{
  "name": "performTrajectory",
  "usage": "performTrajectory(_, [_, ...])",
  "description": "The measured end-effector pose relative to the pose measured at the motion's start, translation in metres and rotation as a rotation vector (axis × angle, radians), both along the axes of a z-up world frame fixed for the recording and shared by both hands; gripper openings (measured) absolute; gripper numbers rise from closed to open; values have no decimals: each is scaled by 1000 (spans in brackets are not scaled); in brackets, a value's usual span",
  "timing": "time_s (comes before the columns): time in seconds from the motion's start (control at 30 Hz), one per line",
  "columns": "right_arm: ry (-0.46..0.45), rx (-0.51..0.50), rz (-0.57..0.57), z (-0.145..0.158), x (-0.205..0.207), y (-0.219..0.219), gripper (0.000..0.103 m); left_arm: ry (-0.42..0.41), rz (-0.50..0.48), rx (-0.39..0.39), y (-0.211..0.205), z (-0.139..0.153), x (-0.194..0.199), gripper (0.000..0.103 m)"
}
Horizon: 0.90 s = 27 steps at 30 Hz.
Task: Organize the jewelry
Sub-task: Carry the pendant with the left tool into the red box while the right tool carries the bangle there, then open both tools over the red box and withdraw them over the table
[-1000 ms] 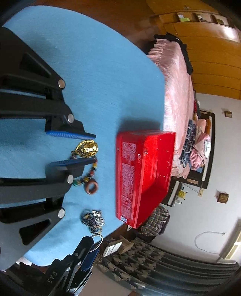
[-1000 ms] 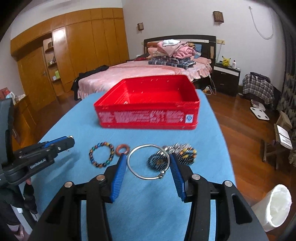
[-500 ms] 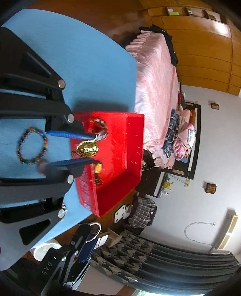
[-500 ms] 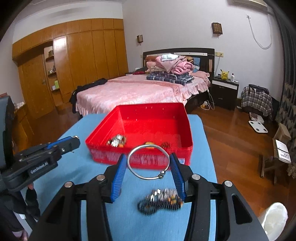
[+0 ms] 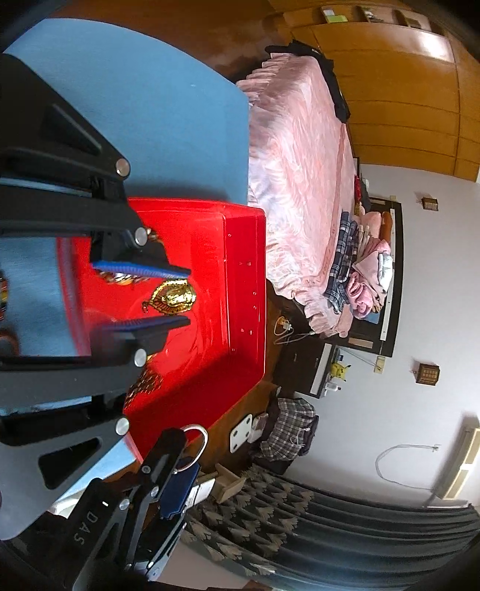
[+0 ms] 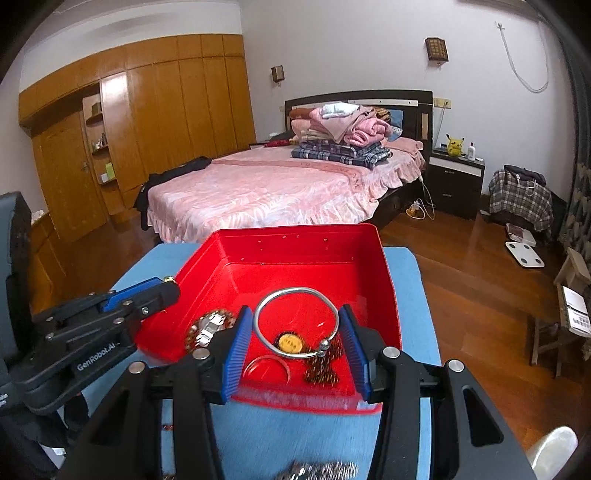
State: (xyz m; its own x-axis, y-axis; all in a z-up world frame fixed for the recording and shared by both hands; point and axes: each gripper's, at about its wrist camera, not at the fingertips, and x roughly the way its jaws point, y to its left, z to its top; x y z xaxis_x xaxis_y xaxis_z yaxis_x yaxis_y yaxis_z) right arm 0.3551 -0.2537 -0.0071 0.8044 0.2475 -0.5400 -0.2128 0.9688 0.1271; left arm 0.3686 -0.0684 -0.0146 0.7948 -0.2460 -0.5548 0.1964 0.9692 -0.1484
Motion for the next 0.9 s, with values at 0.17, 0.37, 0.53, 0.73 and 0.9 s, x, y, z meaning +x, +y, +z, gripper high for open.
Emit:
performTrajectory(0.17, [34, 0, 9, -9, 21, 3, 48, 33, -2, 22, -4, -8, 26, 19])
performTrajectory(0.37, [66, 29, -17, -14, 29, -5, 64, 67, 8, 15, 0, -13, 35, 39])
performTrajectory(0.53, [26, 56, -56, -5, 17, -18, 86, 28, 34, 9, 9, -2, 22, 66])
performTrajectory(0.73, [-15, 82, -98, 8, -13, -33, 97, -29, 48, 30, 19, 16, -15, 89])
performTrajectory(0.9, [-44, 118, -143, 10, -51, -45, 97, -34, 56, 20, 31, 18, -50, 92])
